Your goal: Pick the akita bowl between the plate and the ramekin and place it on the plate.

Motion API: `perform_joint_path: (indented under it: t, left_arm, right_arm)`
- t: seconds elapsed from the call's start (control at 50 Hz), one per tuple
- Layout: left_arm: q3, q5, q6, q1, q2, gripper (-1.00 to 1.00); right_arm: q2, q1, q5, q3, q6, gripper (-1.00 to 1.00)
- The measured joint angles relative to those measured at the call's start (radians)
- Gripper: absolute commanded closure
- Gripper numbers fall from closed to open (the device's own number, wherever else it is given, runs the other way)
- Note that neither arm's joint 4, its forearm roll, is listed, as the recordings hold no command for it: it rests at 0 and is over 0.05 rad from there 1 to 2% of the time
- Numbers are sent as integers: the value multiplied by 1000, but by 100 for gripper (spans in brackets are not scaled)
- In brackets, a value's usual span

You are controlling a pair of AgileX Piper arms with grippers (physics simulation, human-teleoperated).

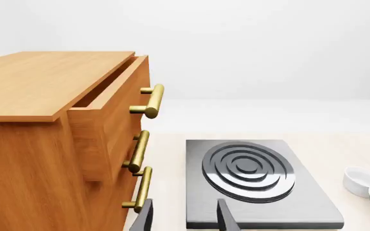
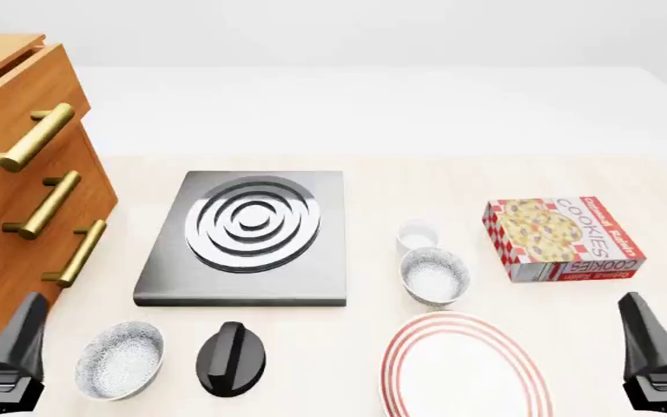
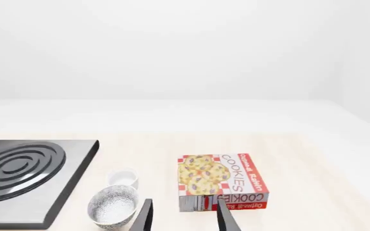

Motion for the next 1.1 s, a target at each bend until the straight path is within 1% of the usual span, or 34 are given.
perform_joint_path:
  t: [0.42,0.52,0.6,0.68,0.78,0.96,1.1]
  left_arm:
    - [0,0,0,0,0,-100]
    - [0,0,0,0,0,-100]
    - [0,0,0,0,0,-100]
    - [0,0,0,0,0,-100]
    - [0,0,0,0,0,-100]
    - [0,0,0,0,0,-100]
    - [0,0,0,0,0,-100]
  right_arm:
    - [-3,0,0,-3,-13,-100]
    - [-4,-5,3,-20,-17,-100]
    - [-4,-5,24,-48,-20,-100]
    - [-5,-1,56,-88,-31,-100]
    - [-5,6,119,-163,-41,-100]
    - [0,44,286,-357,-54,-100]
    - [47,85,401,-518,-61,-100]
